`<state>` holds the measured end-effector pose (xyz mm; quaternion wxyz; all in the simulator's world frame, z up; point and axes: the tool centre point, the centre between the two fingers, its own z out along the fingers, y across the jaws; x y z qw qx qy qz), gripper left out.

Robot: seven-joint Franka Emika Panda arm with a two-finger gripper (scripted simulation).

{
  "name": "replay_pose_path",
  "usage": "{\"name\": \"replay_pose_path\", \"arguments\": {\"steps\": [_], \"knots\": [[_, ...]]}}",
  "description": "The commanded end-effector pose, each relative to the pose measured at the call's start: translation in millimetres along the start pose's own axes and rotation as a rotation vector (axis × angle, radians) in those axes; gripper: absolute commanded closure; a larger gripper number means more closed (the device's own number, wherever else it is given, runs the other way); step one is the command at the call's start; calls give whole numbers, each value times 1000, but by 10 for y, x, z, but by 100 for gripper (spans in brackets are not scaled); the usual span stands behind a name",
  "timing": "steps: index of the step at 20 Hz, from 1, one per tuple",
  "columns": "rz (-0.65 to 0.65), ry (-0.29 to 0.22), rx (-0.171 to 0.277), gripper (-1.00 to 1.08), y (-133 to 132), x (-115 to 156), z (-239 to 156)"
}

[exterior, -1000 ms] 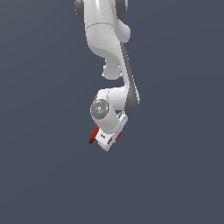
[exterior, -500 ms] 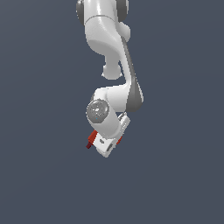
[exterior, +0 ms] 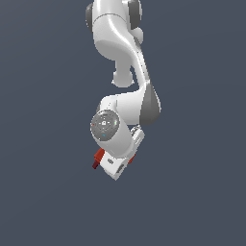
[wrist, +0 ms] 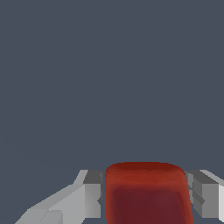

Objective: Pick up the object and move it to a goal position.

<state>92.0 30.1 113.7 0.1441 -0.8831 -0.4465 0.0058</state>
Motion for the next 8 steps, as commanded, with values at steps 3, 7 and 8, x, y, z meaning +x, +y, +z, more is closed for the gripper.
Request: {"name": "replay_pose_path", "arguments": {"steps": [3, 7, 8], "knots": [[-1, 2, -3, 108, 40, 56, -91], [-1, 2, -3, 108, 53, 71, -107], [-1, 2, -3, 108, 53, 72, -108]]}}
